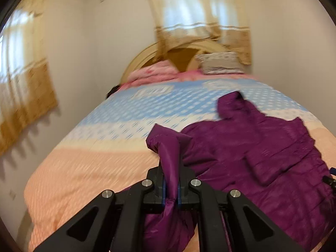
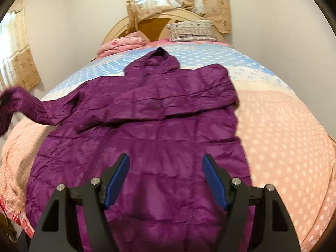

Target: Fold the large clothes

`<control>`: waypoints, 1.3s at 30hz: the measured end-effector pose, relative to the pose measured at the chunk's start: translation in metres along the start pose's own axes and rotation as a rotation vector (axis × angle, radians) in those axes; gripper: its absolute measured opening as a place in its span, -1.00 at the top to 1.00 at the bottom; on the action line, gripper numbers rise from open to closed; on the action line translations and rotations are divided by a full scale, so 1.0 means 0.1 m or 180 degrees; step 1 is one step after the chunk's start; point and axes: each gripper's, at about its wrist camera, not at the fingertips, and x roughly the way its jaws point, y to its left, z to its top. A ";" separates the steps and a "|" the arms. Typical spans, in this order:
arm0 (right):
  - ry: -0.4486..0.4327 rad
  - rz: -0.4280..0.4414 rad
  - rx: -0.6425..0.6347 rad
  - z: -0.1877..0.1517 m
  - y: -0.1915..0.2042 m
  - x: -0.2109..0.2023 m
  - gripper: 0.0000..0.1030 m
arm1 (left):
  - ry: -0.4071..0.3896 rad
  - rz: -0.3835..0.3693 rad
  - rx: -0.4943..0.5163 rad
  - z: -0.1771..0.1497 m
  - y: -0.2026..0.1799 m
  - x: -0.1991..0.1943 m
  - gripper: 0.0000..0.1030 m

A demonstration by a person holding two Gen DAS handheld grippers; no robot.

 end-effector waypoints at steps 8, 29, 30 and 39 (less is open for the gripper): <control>-0.0035 -0.0179 0.0246 0.07 -0.49 -0.05 -0.45 | -0.0070 -0.0561 0.0319 0.31 -1.22 0.29 0.89; 0.0088 -0.0172 0.0462 -0.08 -0.84 0.03 -0.45 | -0.0435 -0.0891 0.0925 0.19 -2.61 0.32 -0.88; 0.0070 -0.0172 0.0470 -0.06 -0.84 0.00 -0.45 | -0.0430 -0.0843 0.0919 0.18 -2.55 0.32 -0.88; 0.0035 0.0378 0.0089 0.08 -0.20 -0.12 -0.62 | -0.0503 -0.0344 0.0308 0.42 -1.59 0.41 -0.88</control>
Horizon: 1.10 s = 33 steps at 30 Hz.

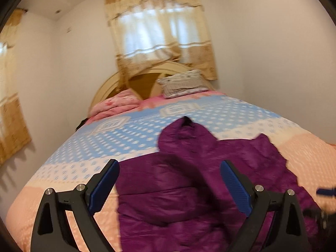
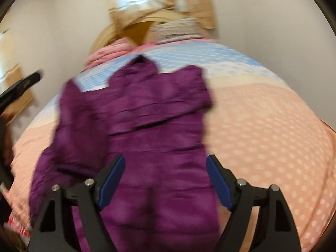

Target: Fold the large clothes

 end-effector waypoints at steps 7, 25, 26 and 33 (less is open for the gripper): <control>0.0096 0.0289 -0.0691 -0.11 0.86 0.18 -0.78 | 0.0654 0.0560 -0.0156 -0.57 0.68 0.50 -0.88; 0.0314 0.0316 0.0725 0.44 -0.11 0.66 0.58 | 0.1121 0.0492 -0.0481 -1.21 1.09 0.81 -0.88; 0.0313 0.0303 0.0896 0.47 -0.26 0.70 0.57 | 0.1123 0.0474 -0.0475 -1.20 1.07 0.82 -0.88; 0.0300 -0.0110 0.1281 0.63 -0.75 0.72 0.12 | 0.1095 0.0443 -0.0350 -1.08 1.01 0.93 -0.88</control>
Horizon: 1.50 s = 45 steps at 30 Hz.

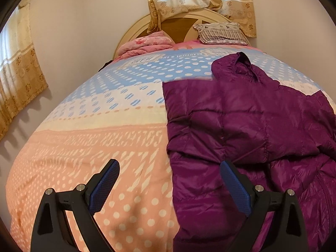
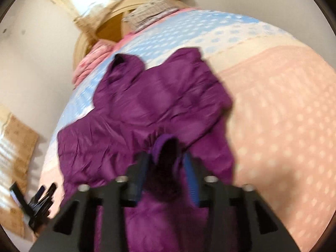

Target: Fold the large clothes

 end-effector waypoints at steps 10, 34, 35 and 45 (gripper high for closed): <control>-0.0286 0.0003 -0.0629 0.20 0.60 -0.01 0.35 | -0.0126 -0.0039 0.0033 0.56 -0.19 0.27 -0.88; -0.0669 -0.0329 -0.0421 0.98 0.27 0.28 0.59 | -0.0075 -0.0027 -0.0222 1.10 0.00 0.92 -0.88; -0.0666 -0.0370 -0.0374 1.05 0.23 0.33 0.59 | -0.0012 0.0017 -0.0265 1.14 0.03 1.04 -0.88; -0.0151 -0.0494 -0.0599 1.11 0.05 1.20 0.60 | 0.0585 0.0150 -0.0298 1.02 -0.19 1.96 -0.88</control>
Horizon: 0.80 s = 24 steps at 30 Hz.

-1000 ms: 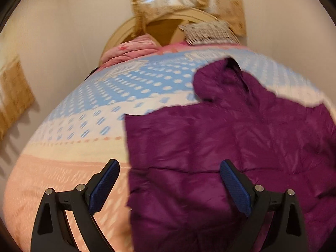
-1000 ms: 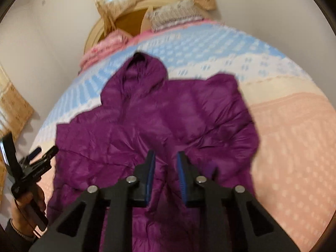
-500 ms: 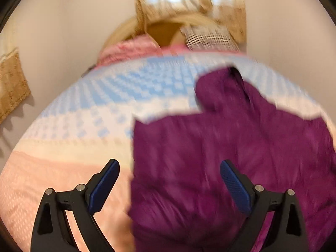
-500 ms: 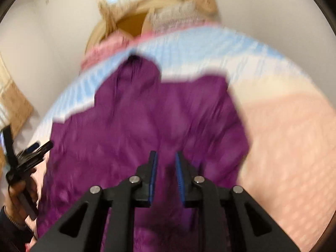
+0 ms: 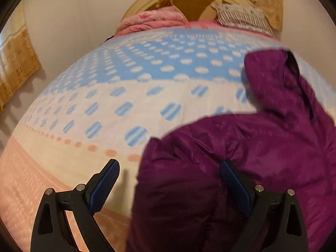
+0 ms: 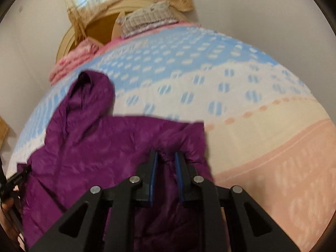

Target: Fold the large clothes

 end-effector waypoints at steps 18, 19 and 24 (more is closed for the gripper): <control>0.0061 -0.0194 -0.0194 -0.06 0.04 0.10 0.65 | -0.0007 0.0091 0.0073 -0.03 -0.05 0.03 -0.92; 0.0090 -0.0224 -0.0200 -0.04 0.05 0.07 0.65 | 0.0006 0.0094 0.0080 -0.02 -0.05 0.01 -0.92; -0.0202 -0.0349 -0.0198 0.09 0.25 -0.55 0.56 | -0.0091 0.0070 -0.0030 -0.02 -0.01 -0.40 -0.92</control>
